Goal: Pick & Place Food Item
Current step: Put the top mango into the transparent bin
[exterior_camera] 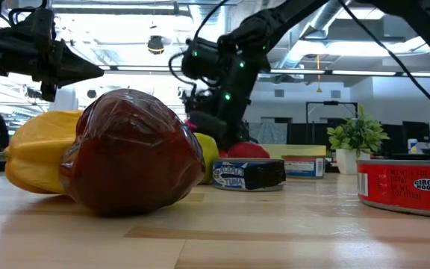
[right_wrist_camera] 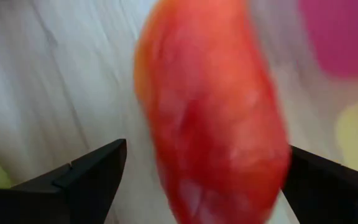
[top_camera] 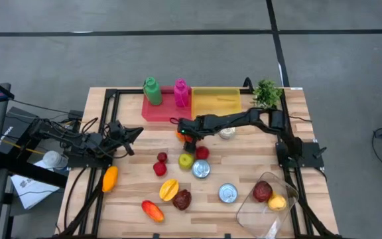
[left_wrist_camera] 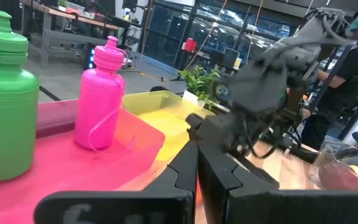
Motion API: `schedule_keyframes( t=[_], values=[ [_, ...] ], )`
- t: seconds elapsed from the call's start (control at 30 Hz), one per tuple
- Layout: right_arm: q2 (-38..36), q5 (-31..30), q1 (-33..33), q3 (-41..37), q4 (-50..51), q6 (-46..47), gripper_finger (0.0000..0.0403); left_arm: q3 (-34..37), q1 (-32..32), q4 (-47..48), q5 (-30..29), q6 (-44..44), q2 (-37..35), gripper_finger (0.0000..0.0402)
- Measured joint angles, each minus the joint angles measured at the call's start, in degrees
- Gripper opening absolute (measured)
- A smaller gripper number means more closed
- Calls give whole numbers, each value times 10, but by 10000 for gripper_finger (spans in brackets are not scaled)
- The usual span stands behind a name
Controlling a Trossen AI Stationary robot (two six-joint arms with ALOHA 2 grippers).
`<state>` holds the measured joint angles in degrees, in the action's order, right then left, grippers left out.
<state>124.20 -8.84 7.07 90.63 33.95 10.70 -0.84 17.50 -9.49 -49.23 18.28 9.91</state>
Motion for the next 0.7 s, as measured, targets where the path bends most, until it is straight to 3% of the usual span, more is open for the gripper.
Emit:
schedule_keyframes(
  t=[0.47, 0.7],
  values=[
    [-12, 0, 1, 0, 7, 9, 282, 0, 0, -1, 0, 0, 0, 1],
    [-20, 20, -2, 0, 23, 13, 251, 0, 0, 0, 0, 0, 0, 1]
  ],
)
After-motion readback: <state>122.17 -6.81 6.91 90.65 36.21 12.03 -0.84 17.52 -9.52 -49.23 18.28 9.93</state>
